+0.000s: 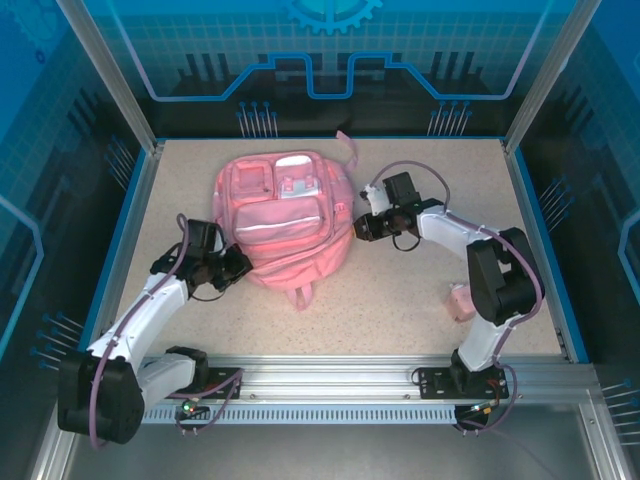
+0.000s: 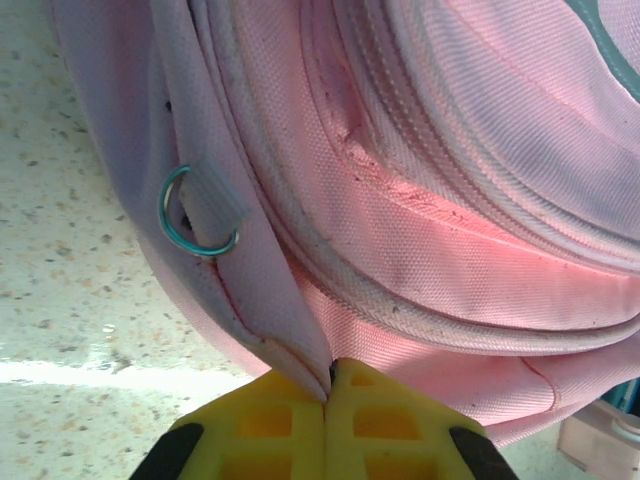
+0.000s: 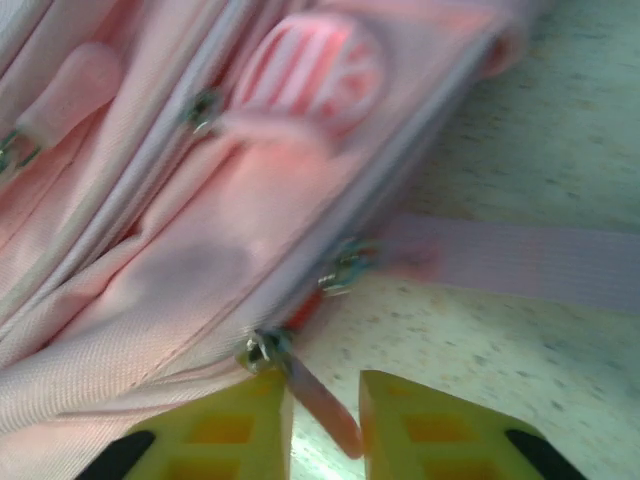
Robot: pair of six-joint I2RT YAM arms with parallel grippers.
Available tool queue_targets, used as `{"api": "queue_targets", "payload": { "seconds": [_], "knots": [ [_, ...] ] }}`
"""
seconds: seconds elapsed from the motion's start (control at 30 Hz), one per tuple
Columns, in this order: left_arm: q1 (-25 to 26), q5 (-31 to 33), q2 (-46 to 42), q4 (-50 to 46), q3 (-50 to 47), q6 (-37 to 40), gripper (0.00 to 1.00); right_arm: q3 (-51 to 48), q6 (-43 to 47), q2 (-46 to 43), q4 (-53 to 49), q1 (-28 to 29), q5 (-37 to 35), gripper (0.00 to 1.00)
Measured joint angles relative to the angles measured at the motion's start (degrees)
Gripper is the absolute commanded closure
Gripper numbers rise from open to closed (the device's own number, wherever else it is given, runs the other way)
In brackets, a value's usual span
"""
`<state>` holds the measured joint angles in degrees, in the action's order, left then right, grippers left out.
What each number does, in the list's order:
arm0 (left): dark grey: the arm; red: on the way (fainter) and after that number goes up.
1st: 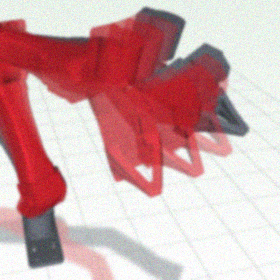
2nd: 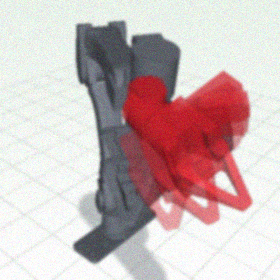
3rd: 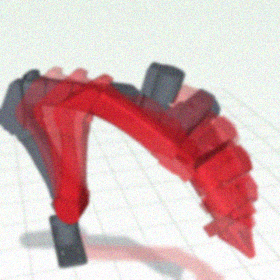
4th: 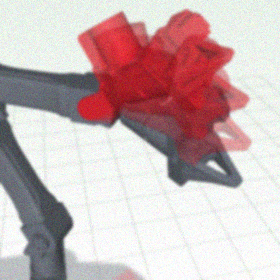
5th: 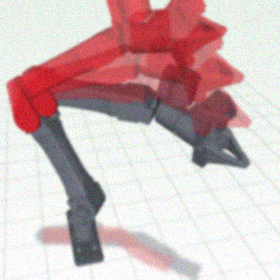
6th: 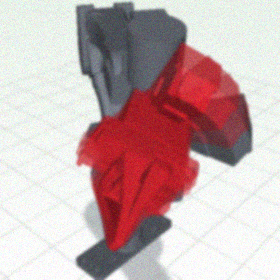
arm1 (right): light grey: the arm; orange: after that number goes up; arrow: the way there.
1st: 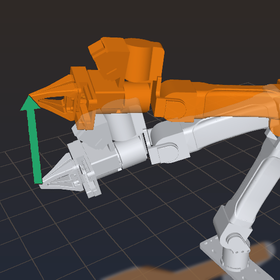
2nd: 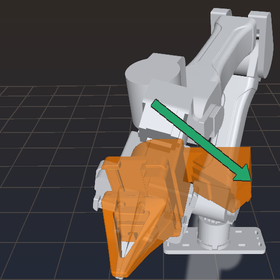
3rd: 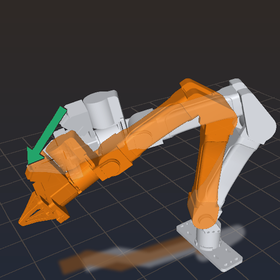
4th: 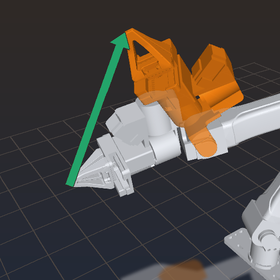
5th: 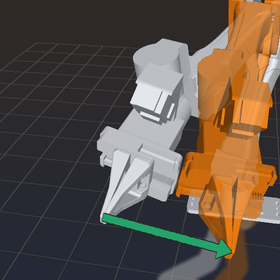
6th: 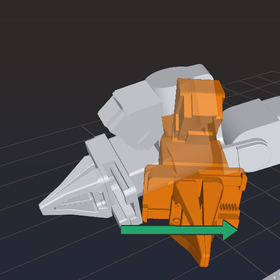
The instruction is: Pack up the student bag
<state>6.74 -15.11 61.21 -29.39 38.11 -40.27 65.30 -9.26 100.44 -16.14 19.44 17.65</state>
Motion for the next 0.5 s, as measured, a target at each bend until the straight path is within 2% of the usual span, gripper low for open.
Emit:
{"api": "queue_targets", "payload": {
  "seconds": [0.07,0.13,0.33,0.5],
  "knots": [
    [-0.5,-0.5,0.0,-2.0,0.7,0.7,0.55,0.0,-0.3,-1.6,-1.0,-1.8,-0.1,0.38],
    [-0.5,-1.3,0.0,-3.9,2.3,1.5,0.47,-0.2,-1.1,-4.5,-1.8,-3.1,-0.5,0.29],
    [0.7,-1.7,-0.4,-6.4,10.2,5.3,0.33,-2.6,-4.2,-15.0,-2.5,-3.3,-0.9,0.13],
    [7.0,1.4,1.1,-7.8,16.3,11.0,0.23,-5.9,-6.6,-19.5,-2.7,-3.3,-1.1,0.06]
  ]
}}
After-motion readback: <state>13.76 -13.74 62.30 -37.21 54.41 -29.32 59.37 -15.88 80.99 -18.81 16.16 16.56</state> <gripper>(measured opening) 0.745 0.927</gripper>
